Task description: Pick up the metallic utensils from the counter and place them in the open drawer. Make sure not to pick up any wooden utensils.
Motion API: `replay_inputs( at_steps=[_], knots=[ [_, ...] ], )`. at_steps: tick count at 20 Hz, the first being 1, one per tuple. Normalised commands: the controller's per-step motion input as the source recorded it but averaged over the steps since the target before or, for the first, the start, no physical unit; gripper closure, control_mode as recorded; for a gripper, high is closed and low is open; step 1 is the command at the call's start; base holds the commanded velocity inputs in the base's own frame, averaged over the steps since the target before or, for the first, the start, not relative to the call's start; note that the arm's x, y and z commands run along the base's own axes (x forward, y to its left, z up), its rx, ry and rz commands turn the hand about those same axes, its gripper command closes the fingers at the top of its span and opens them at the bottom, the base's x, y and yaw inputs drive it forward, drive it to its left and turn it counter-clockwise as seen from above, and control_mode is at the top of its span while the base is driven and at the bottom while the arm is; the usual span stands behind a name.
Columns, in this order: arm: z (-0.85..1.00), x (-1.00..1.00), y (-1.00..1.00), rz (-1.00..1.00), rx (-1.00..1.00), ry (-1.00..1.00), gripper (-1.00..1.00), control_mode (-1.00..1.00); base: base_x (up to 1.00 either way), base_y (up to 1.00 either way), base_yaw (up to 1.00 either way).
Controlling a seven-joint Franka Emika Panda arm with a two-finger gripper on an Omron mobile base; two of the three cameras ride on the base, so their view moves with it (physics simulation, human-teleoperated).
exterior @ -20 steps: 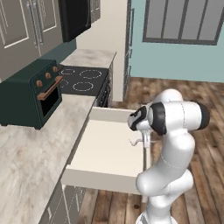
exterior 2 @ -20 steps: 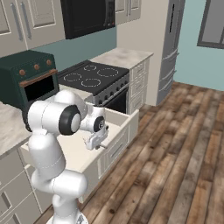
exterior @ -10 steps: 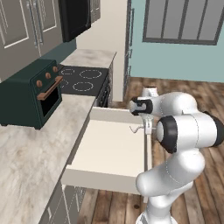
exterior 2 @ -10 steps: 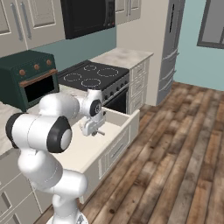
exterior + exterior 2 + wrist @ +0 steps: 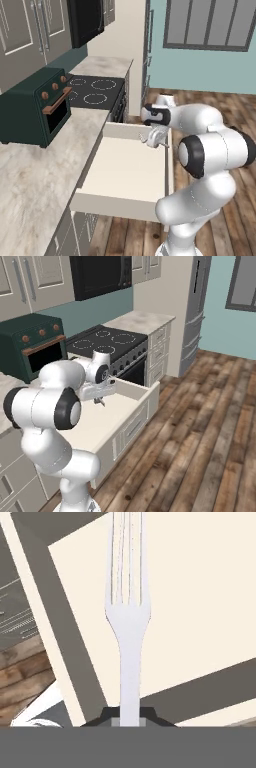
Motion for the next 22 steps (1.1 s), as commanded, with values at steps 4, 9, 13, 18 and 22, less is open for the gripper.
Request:
replay_inputs(
  at_steps=[4, 9, 13, 18, 22],
  knots=[
    [0.0, 0.16, 0.28, -0.51, 0.04, 0.0, 1.0, -1.0, 0.0, 0.0, 0.0],
    [-0.04, 0.02, 0.23, -0.42, 0.0, 0.0, 1.0, -1.0, 0.0, 0.0, 0.0],
    [-0.12, 0.24, 0.01, -0.25, -0.09, 0.03, 1.0, -1.0, 0.0, 0.0, 0.0],
    [-0.74, 0.49, 0.03, -0.22, -0.12, 0.0, 1.0, -1.0, 0.0, 0.0, 0.0],
    [-0.61, 0.27, 0.3, -0.21, -0.02, 0.0, 1.0, -1.0, 0.0, 0.0, 0.0]
  ],
)
